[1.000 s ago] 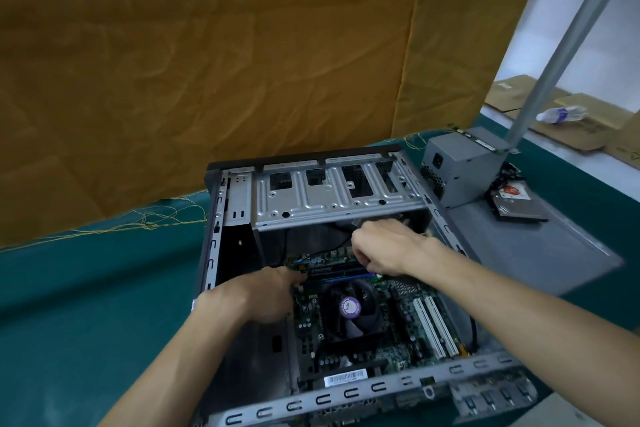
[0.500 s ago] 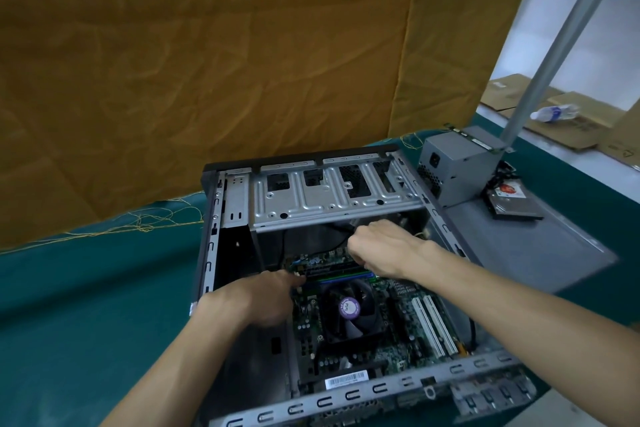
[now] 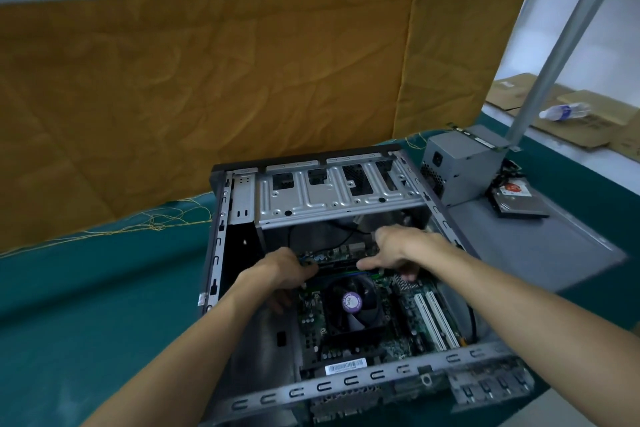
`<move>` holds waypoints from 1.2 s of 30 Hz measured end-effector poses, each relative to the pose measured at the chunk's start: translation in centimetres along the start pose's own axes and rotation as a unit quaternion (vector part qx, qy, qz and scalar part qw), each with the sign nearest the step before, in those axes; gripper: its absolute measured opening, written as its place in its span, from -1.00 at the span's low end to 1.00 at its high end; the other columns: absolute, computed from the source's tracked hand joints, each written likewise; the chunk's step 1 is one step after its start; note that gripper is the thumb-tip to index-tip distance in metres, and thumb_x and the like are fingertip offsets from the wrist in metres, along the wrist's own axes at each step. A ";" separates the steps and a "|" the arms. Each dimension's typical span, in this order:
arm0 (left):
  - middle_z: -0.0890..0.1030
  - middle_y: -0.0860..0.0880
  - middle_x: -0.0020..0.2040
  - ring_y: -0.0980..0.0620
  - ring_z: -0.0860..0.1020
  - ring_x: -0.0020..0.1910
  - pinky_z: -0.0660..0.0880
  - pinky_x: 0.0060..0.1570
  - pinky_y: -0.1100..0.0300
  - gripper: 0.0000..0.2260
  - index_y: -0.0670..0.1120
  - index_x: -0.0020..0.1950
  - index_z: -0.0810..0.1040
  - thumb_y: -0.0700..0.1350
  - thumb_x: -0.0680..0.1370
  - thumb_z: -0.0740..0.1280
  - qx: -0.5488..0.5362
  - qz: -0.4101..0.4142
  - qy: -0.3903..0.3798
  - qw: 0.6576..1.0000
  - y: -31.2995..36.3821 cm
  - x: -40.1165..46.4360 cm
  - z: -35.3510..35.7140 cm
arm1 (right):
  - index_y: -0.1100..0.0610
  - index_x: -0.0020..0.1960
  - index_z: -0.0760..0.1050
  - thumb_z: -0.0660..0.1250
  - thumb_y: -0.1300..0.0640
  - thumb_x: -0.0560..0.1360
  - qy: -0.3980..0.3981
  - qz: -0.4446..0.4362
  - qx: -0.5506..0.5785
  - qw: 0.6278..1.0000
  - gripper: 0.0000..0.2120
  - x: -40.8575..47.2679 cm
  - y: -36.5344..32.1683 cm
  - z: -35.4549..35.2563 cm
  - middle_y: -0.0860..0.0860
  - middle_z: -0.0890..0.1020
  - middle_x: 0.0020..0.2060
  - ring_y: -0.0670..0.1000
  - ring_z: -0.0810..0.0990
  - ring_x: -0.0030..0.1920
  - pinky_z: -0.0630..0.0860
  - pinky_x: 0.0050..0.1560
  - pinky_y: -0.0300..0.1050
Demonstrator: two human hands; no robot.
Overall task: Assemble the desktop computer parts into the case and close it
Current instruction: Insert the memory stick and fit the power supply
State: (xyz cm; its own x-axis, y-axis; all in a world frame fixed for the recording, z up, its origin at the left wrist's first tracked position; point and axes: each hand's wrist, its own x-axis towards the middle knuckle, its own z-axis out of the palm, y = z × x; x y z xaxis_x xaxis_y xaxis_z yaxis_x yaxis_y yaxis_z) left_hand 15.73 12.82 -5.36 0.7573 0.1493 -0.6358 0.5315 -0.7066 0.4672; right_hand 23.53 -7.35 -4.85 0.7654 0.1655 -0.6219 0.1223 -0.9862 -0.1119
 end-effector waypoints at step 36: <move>0.55 -0.22 -0.28 -0.17 0.54 -0.47 0.65 -0.26 -0.10 -0.61 -0.27 -0.16 0.41 0.01 0.56 0.46 -0.047 -0.064 0.044 0.996 1.4 0.4 1.0 | 0.30 0.02 0.38 0.42 -0.27 0.47 -0.021 0.030 0.061 0.997 -0.38 2.5 -0.8 1.2 0.17 0.68 -0.28 0.08 0.69 -0.30 0.71 -0.06 0.01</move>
State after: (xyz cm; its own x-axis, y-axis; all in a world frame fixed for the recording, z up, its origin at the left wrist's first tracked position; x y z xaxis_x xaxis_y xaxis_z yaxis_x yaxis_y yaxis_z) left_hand 16.43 11.18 -5.56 0.7087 0.2970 -0.6399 0.6562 -0.6106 0.4434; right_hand 24.64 -6.13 -7.24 0.7413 0.1081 -0.6624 -0.0035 -0.9863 -0.1648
